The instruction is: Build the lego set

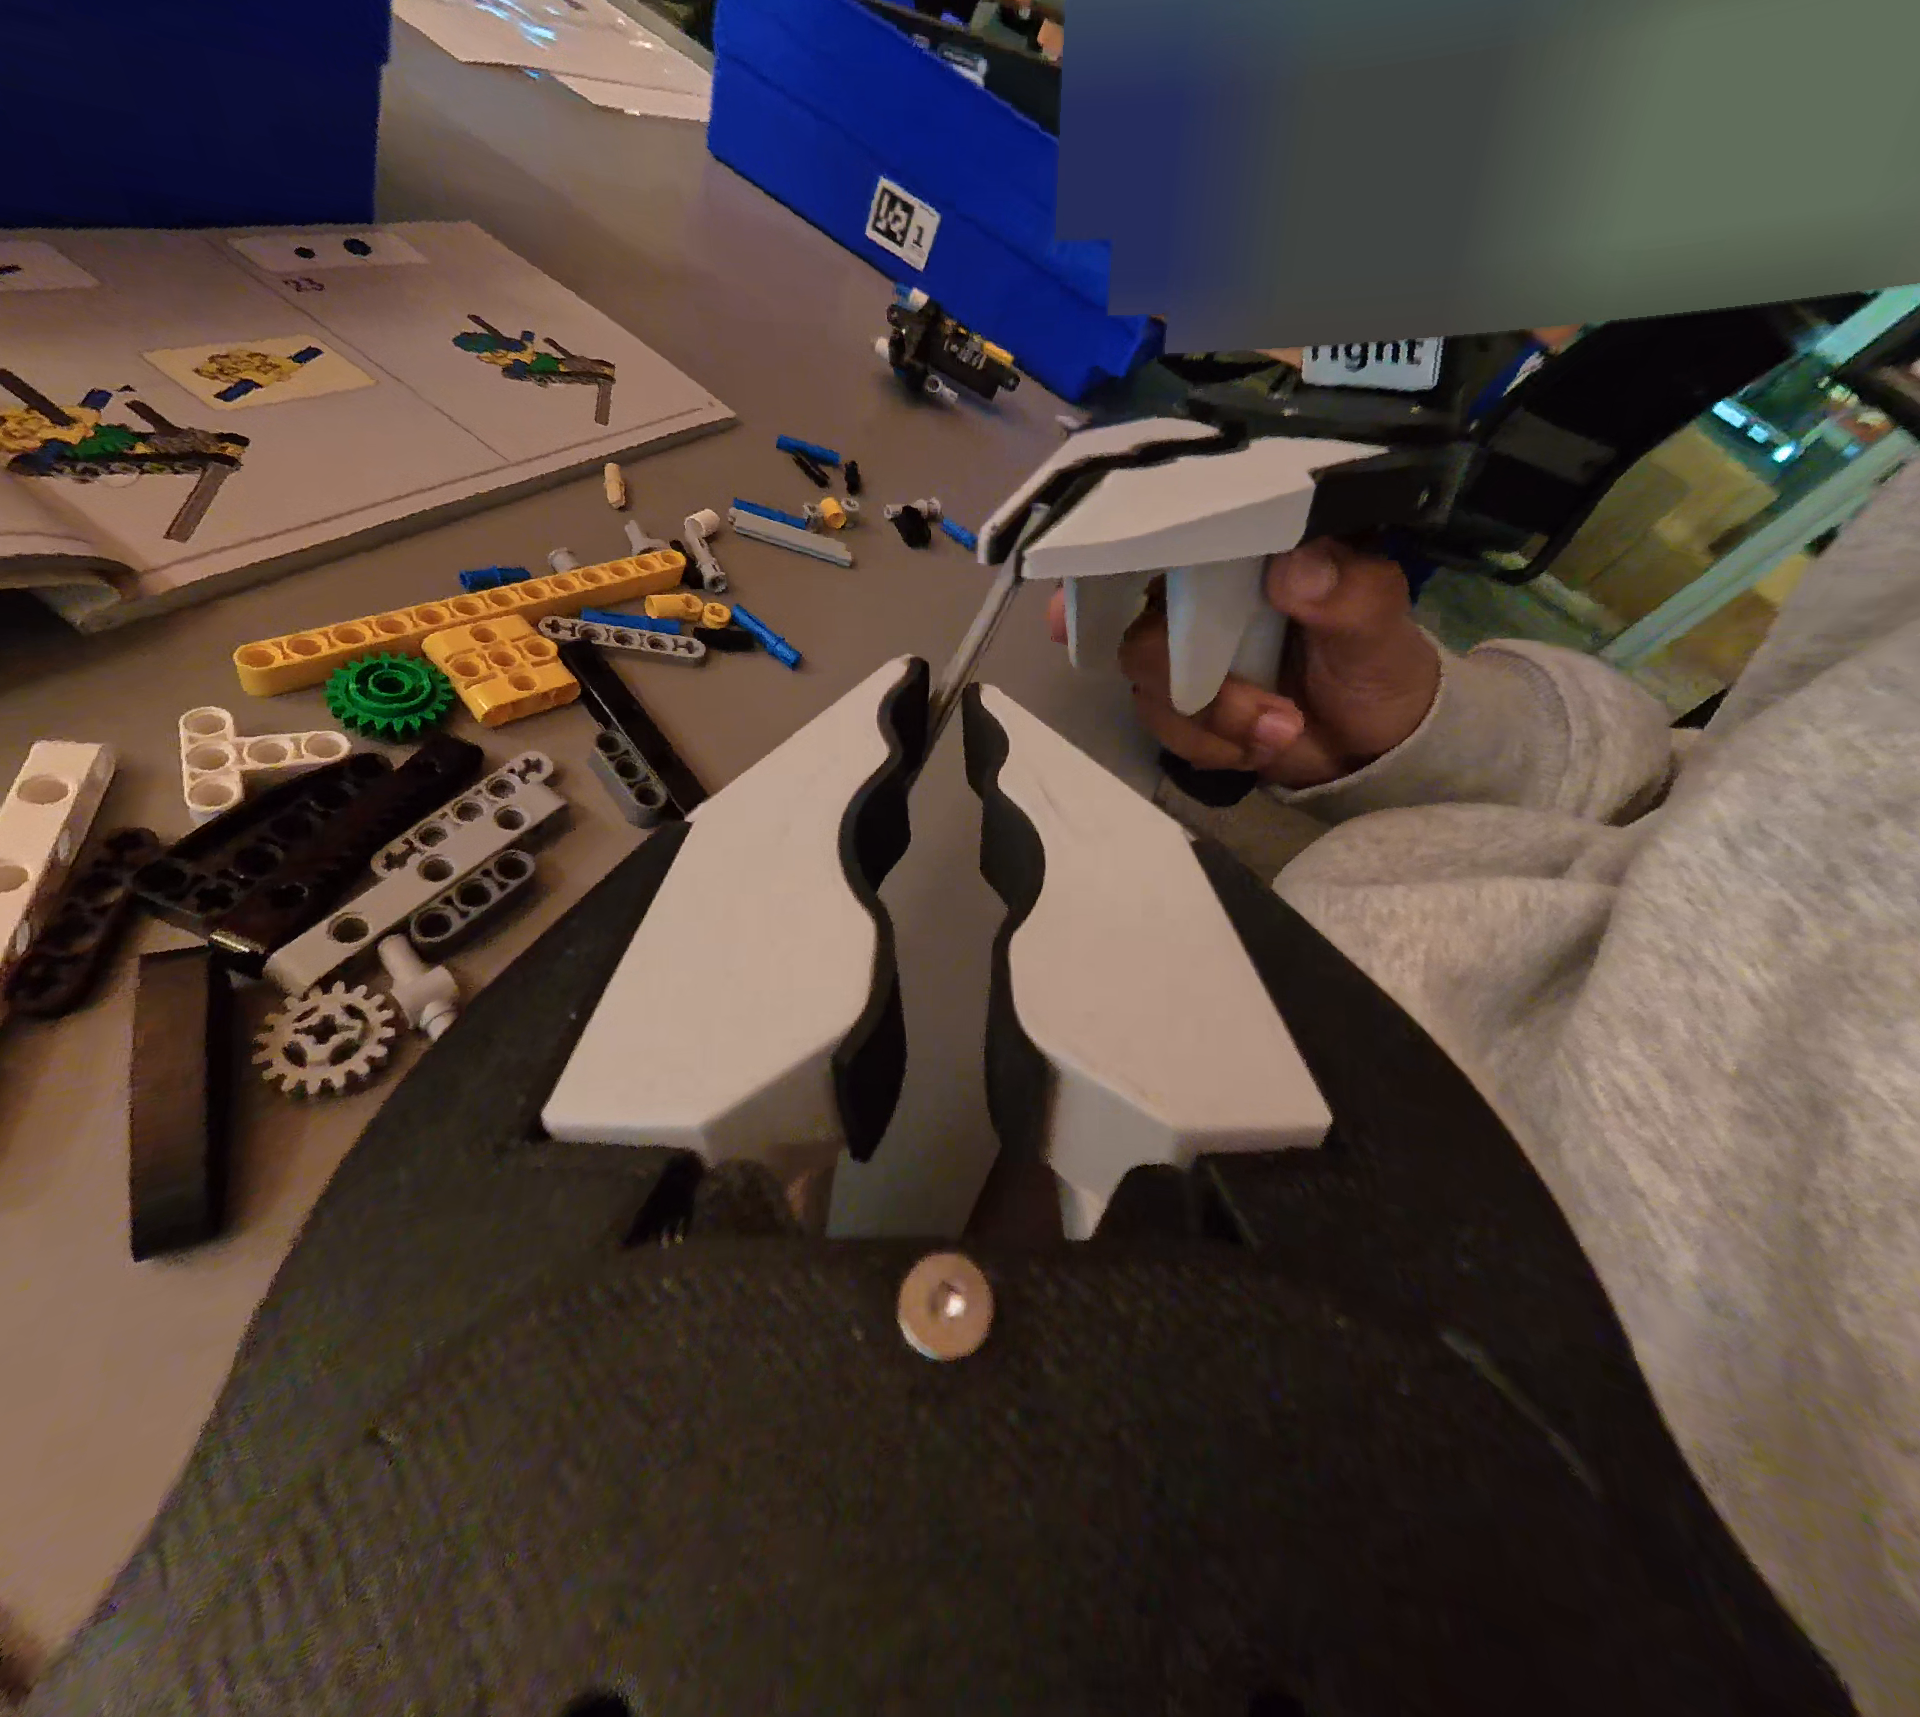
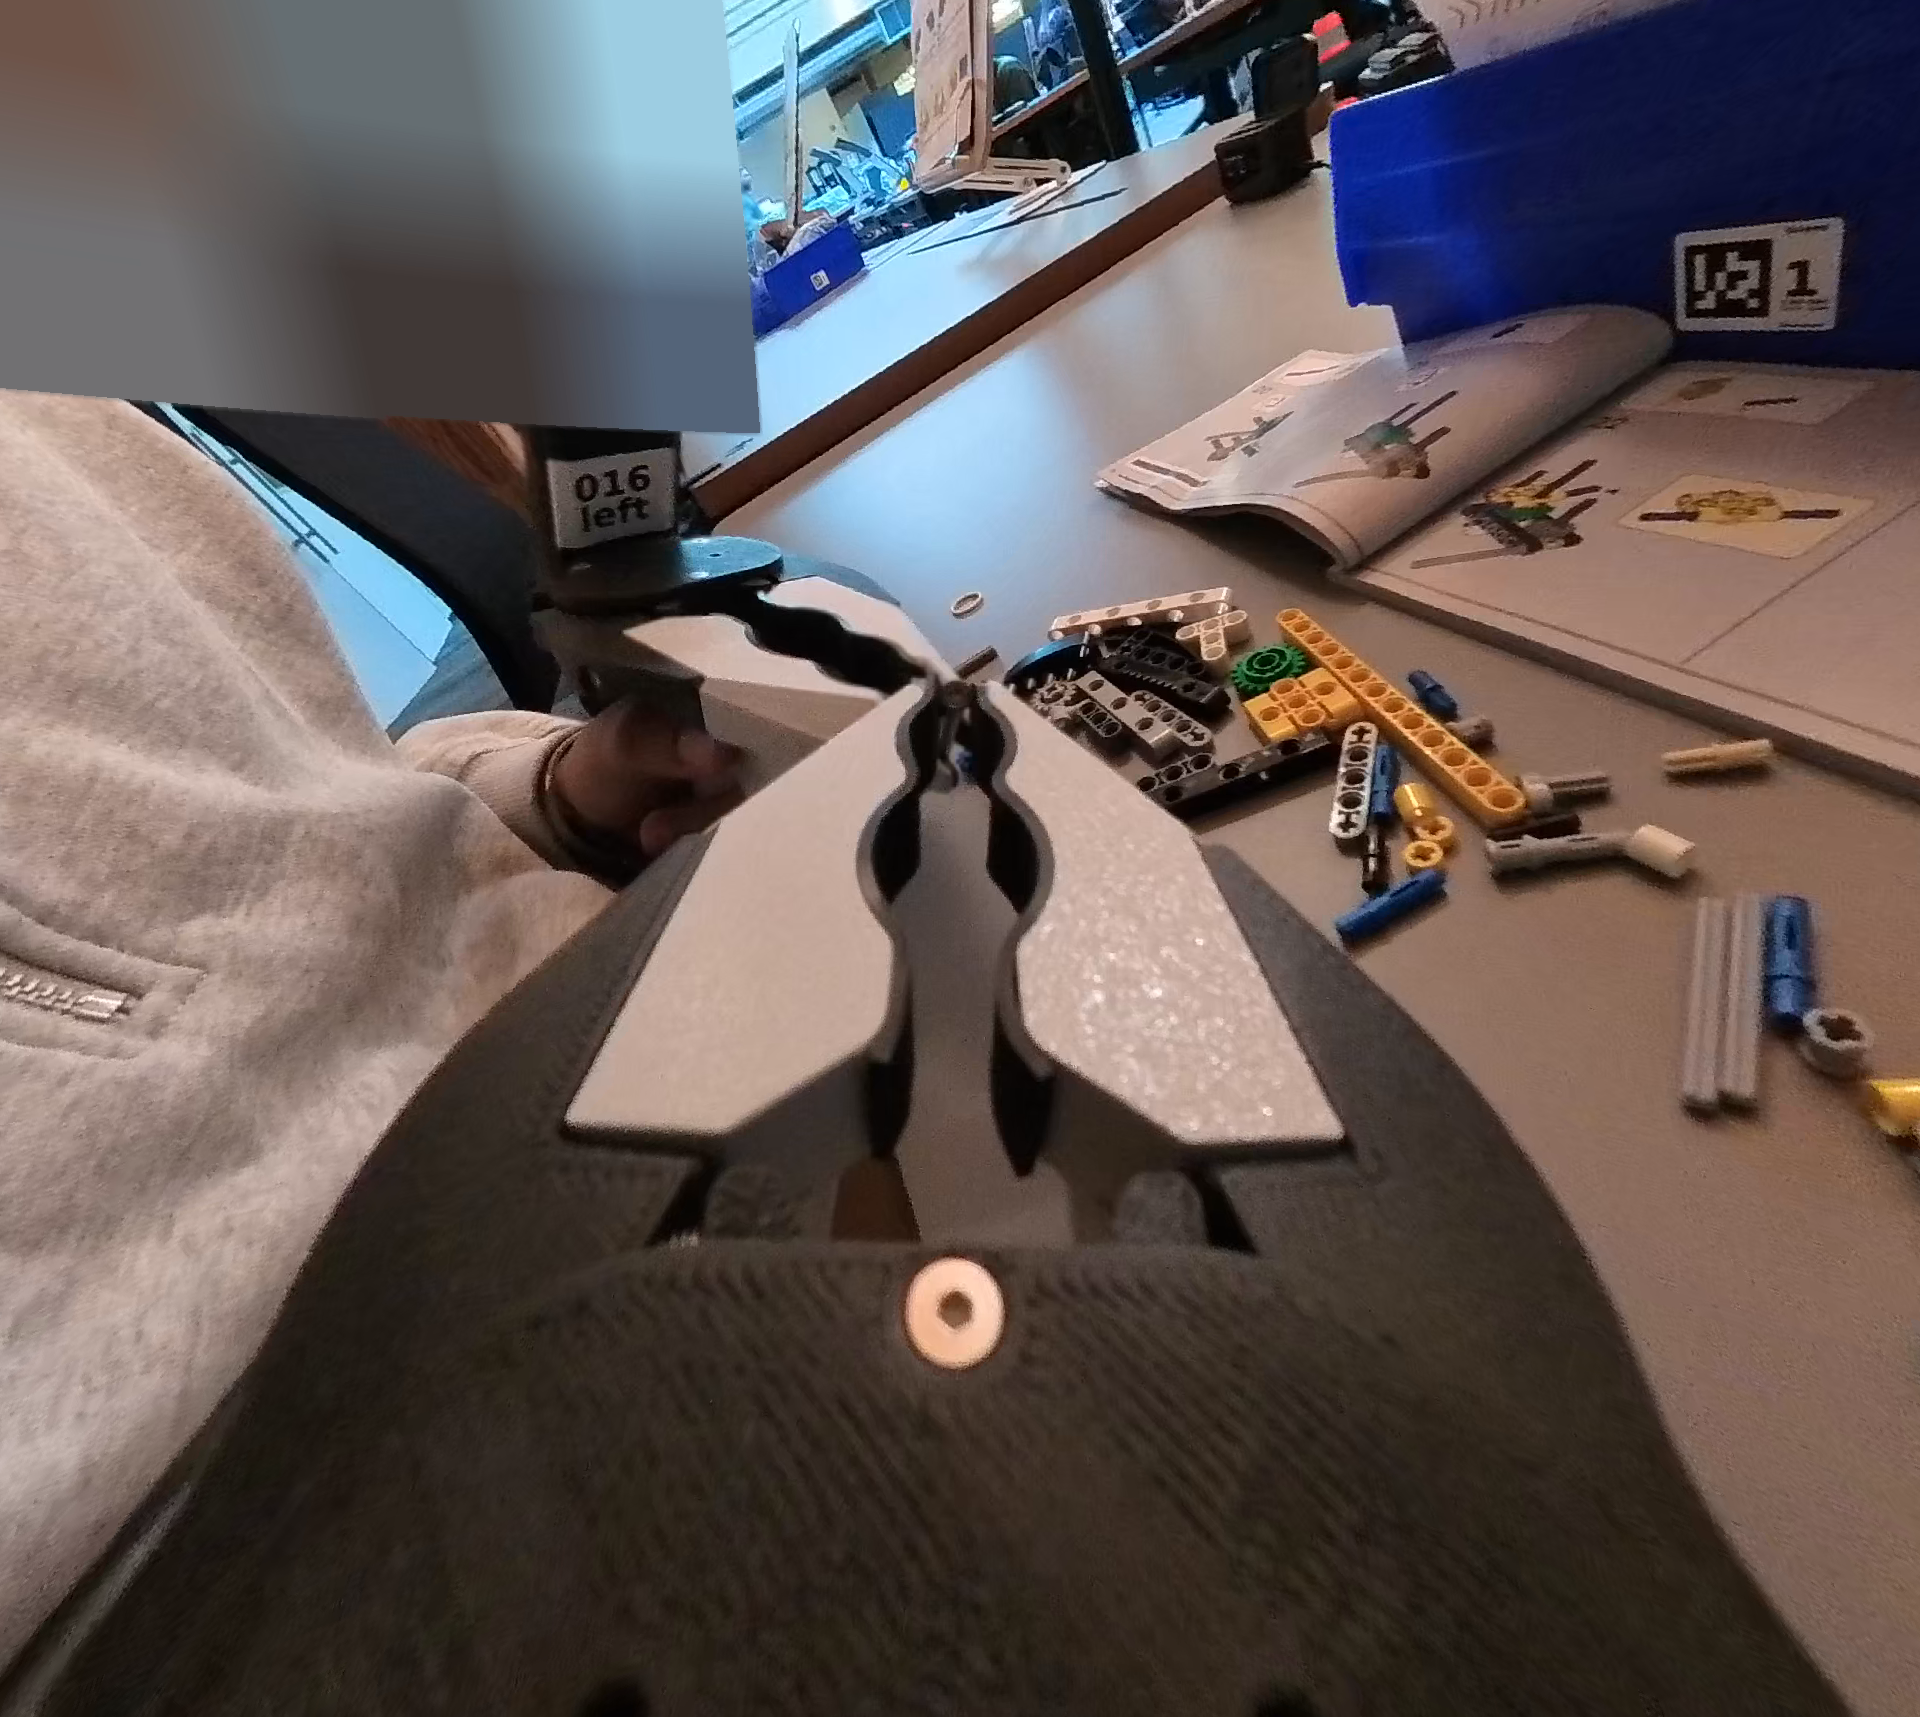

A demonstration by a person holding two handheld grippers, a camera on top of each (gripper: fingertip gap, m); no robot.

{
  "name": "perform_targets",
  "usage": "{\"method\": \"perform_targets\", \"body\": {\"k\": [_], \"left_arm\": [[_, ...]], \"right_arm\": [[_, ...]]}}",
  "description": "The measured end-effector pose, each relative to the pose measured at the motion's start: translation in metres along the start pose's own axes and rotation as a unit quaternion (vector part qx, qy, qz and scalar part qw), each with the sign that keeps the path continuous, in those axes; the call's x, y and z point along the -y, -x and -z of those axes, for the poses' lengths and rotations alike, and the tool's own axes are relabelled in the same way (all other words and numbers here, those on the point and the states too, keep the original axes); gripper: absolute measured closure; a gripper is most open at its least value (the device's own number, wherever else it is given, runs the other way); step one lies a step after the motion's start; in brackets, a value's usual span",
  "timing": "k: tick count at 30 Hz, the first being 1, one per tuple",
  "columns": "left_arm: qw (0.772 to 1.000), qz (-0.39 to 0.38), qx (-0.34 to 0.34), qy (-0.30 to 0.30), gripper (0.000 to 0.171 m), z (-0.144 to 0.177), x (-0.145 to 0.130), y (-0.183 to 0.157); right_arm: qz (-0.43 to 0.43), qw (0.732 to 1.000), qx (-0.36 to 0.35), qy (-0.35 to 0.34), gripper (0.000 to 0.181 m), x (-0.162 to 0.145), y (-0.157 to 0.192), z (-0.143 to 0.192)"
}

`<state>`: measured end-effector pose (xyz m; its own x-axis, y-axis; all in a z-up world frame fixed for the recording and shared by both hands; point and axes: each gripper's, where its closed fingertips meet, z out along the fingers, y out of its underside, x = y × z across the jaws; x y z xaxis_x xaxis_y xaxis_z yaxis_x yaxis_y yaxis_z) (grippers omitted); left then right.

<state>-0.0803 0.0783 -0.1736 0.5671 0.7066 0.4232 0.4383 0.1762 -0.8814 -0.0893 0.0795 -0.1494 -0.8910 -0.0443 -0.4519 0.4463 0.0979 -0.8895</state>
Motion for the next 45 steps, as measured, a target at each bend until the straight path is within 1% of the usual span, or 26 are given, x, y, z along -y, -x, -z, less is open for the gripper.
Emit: {"method": "perform_targets", "body": {"k": [7,11,19,23,27,30,45], "left_arm": [[0.997,0.056,-0.037,-0.035,0.168,0.007,0.012,-0.002],[0.996,0.063,-0.050,-0.045,0.168,0.009,0.015,-0.005],[0.988,0.095,-0.096,-0.069,0.167,0.012,0.025,-0.015],[0.988,0.093,-0.096,-0.083,0.164,0.015,0.028,-0.014],[0.989,0.090,-0.089,-0.074,0.155,0.013,0.025,-0.013],[0.990,0.086,-0.083,-0.072,0.151,0.012,0.024,-0.013],[0.992,0.086,-0.075,-0.061,0.152,0.009,0.020,-0.010]], "right_arm": [[-0.017,0.999,0.027,-0.004,0.177,0.001,0.004,0.002],[-0.024,0.999,0.041,-0.009,0.177,0.002,0.007,0.002],[-0.049,0.995,0.081,-0.027,0.178,0.008,0.014,0.006],[-0.048,0.996,0.075,-0.028,0.178,0.008,0.012,0.006],[-0.053,0.995,0.072,-0.036,0.178,0.010,0.010,0.007],[-0.059,0.995,0.072,-0.044,0.178,0.012,0.009,0.009],[-0.056,0.995,0.069,-0.047,0.178,0.013,0.009,0.009]]}}
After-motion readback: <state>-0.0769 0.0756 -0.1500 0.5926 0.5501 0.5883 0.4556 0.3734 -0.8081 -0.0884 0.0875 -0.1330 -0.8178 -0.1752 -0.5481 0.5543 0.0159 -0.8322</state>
